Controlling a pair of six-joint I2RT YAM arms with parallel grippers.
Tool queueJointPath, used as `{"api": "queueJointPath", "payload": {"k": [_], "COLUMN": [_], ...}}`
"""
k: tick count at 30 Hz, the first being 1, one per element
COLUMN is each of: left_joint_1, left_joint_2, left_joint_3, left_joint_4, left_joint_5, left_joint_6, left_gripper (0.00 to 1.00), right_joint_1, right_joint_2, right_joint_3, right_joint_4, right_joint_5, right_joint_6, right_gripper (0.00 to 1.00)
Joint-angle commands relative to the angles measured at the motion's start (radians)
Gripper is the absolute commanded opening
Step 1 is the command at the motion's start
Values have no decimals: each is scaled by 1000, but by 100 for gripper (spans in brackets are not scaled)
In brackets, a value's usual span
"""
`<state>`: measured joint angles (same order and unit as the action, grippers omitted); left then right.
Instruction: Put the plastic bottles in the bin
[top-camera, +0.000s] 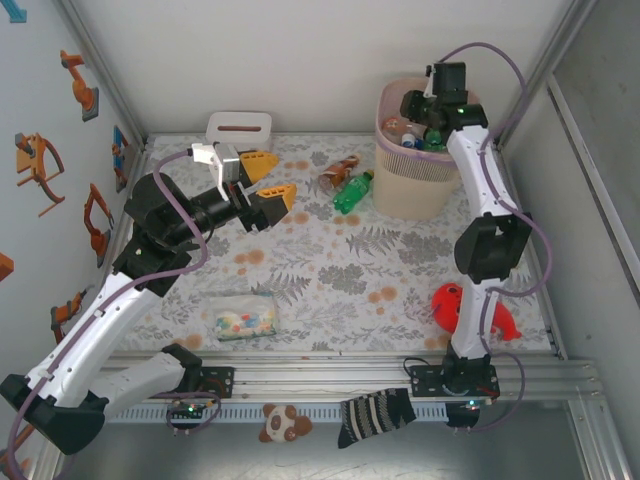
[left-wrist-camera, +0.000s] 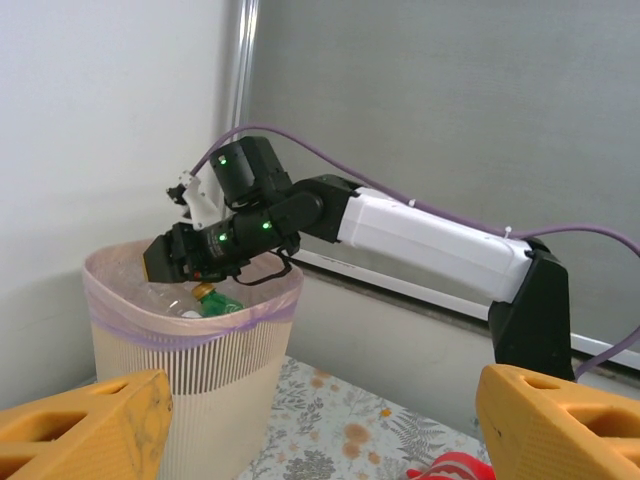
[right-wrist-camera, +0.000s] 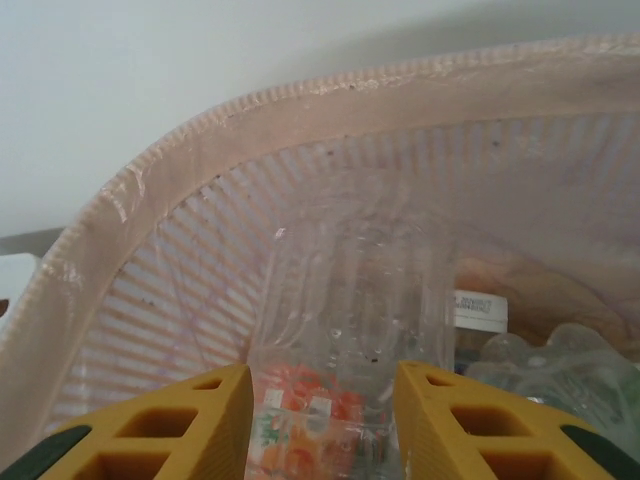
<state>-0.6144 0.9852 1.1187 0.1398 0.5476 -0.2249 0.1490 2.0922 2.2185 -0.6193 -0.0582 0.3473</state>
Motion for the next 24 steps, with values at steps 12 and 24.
{"api": "queueJointPath", "payload": {"k": [12, 24], "left_joint_1": [3, 8], "left_joint_2": [-42, 0], "left_joint_3": [-42, -28], "left_joint_4": [-103, -340], "left_joint_5": [-81, -293], "left_joint_6": [26, 46], "left_gripper": [79, 79], "right_joint_1": [40, 142], "right_joint_2": [-91, -281], "right_joint_3": [19, -67], "right_joint_4": [-96, -103], "right_joint_5": [105, 148], "right_joint_6": [-34, -32], "right_gripper": [41, 42]}}
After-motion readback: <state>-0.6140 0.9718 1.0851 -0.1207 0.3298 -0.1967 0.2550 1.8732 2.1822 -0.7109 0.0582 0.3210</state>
